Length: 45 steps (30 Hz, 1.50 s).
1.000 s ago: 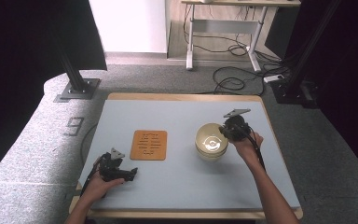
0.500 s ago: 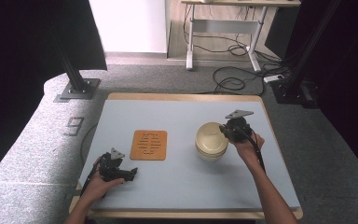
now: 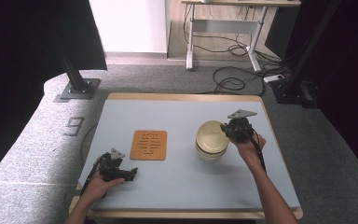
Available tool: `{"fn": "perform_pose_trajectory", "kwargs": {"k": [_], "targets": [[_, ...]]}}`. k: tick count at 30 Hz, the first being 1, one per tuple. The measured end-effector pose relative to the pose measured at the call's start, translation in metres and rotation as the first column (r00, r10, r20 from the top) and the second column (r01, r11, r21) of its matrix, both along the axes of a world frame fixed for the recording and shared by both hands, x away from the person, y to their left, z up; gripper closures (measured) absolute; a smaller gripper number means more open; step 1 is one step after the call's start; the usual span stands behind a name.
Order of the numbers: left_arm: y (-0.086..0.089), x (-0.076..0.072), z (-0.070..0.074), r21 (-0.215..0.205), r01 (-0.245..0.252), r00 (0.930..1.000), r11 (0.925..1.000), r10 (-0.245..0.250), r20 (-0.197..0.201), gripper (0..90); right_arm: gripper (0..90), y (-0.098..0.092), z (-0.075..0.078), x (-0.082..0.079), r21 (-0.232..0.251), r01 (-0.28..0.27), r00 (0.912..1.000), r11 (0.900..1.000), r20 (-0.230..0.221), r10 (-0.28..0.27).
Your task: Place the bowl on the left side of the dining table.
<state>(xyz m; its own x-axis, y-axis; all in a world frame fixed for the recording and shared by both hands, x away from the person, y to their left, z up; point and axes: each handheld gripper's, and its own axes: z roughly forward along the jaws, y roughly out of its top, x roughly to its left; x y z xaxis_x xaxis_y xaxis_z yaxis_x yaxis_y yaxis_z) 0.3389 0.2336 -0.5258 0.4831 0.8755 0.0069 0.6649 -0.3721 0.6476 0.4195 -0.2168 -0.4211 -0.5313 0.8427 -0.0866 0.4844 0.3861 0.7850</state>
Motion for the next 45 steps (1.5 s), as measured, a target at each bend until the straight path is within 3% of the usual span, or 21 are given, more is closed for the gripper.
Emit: {"fn": "perform_pose_trajectory", "kwargs": {"k": [13, 45], "targets": [[0.000, 0.000, 0.000, 0.001, 0.001, 1.0000, 1.0000, -0.001, 0.000, 1.5, 83.2, -0.007, 0.004, -0.002, 0.057, 0.005, 0.9999, 0.998, 0.012, -0.006], [0.000, 0.000, 0.000, 0.001, 0.000, 1.0000, 1.0000, 0.000, 0.000, 1.5, 83.1, -0.013, 0.021, -0.006, 0.124, 0.002, 0.9994, 0.992, 0.034, -0.006]]}}
